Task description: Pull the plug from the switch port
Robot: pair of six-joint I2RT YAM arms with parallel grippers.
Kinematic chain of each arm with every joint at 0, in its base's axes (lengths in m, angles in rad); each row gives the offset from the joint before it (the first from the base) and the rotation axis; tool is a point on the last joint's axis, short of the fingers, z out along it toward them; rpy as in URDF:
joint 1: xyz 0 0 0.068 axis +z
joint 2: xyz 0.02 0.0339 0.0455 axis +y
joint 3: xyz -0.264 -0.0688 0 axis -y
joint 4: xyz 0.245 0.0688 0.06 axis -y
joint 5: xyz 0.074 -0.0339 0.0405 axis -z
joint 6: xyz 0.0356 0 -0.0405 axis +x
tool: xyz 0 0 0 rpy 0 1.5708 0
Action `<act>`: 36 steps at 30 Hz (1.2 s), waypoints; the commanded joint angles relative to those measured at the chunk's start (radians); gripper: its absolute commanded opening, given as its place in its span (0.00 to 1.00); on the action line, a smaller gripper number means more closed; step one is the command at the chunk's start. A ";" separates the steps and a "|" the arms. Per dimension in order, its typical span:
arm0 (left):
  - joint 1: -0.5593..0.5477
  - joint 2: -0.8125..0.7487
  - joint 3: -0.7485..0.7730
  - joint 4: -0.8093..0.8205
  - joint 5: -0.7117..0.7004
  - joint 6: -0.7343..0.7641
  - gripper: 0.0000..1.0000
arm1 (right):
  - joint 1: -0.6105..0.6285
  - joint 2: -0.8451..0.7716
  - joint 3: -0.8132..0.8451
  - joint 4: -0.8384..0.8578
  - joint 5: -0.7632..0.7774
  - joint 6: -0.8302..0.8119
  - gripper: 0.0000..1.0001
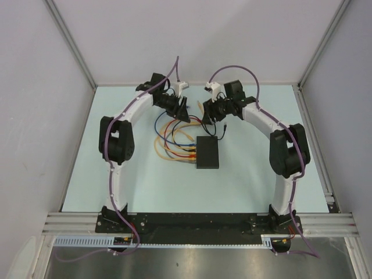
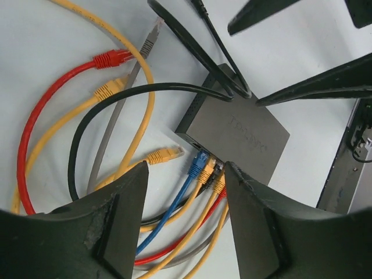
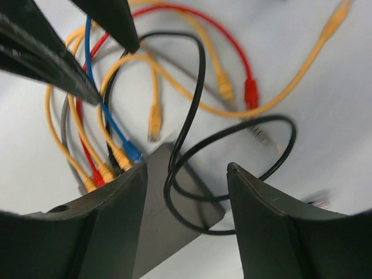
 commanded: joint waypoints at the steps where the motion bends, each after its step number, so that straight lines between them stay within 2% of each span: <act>1: 0.001 0.023 0.024 0.018 0.083 0.023 0.59 | -0.010 -0.030 0.044 -0.074 -0.121 -0.049 0.55; 5: -0.002 0.010 -0.044 -0.014 0.095 0.063 0.56 | 0.008 -0.053 0.033 -0.124 -0.142 -0.098 0.42; 6: -0.007 0.019 -0.062 -0.022 0.097 0.072 0.54 | 0.006 -0.051 0.029 -0.129 -0.157 -0.104 0.35; 9: -0.016 0.041 -0.081 -0.066 0.104 0.092 0.50 | 0.006 -0.034 0.026 -0.164 -0.174 -0.127 0.25; 15: -0.045 0.055 -0.131 -0.019 0.091 0.049 0.49 | 0.013 0.017 0.043 -0.226 -0.237 -0.141 0.29; 23: -0.062 0.105 -0.102 0.007 0.063 0.026 0.52 | 0.028 0.119 0.081 -0.284 -0.239 -0.145 0.12; 36: -0.060 0.177 -0.052 -0.007 0.075 0.043 0.53 | 0.020 0.193 0.063 -0.278 -0.193 -0.158 0.08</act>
